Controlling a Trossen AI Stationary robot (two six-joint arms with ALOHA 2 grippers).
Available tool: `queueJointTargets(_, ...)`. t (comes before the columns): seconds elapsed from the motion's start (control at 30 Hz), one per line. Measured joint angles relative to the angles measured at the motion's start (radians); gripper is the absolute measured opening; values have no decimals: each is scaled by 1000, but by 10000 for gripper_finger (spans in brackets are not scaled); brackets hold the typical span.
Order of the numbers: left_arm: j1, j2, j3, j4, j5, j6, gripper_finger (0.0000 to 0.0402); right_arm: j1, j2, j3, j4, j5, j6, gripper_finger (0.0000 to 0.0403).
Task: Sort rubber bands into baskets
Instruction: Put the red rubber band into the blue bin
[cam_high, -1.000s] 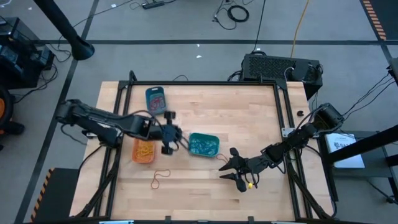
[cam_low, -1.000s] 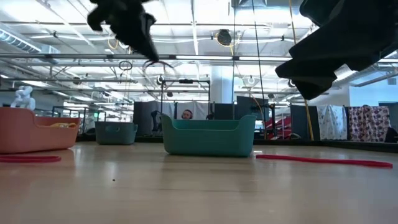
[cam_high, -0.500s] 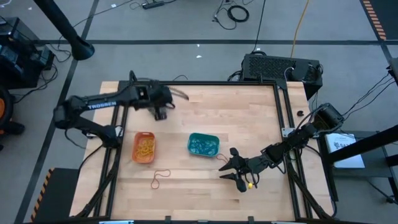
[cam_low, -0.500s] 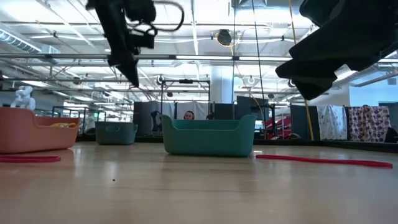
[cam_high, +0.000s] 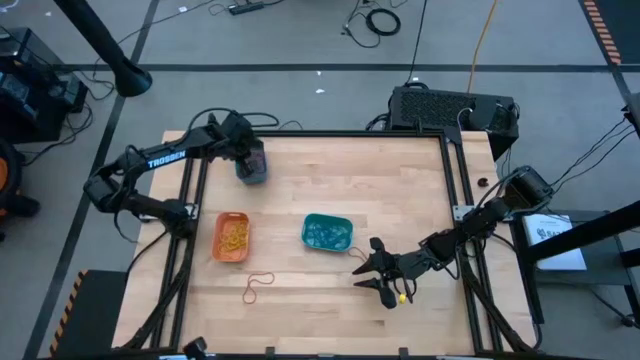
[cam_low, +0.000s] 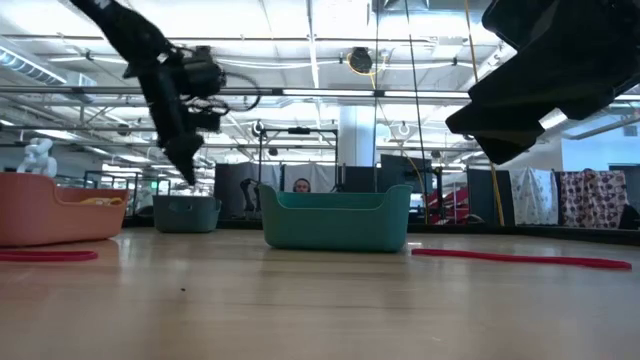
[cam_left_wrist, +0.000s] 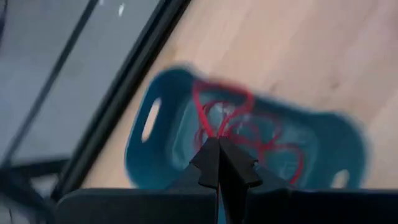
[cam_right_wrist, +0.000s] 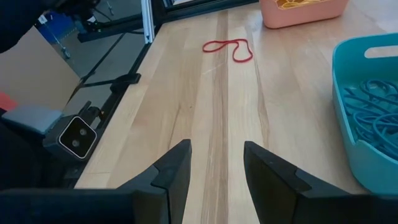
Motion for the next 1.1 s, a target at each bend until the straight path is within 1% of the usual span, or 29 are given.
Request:
queueJointTargets(0.17,55,0,-49,3,-10,-82,2,0,0,0,-1,-1,-10,141)
queueJointTargets(0.43,64,0,-68,8,-9,-85,5,0,0,0,-1,-1,-11,141)
queueJointTargets(0.8,57,0,-68,1,-9,-82,43,0,0,0,1,0,0,141)
queueJointTargets(1.1,-5,0,-68,20,0,-77,104,0,0,0,1,0,0,141)
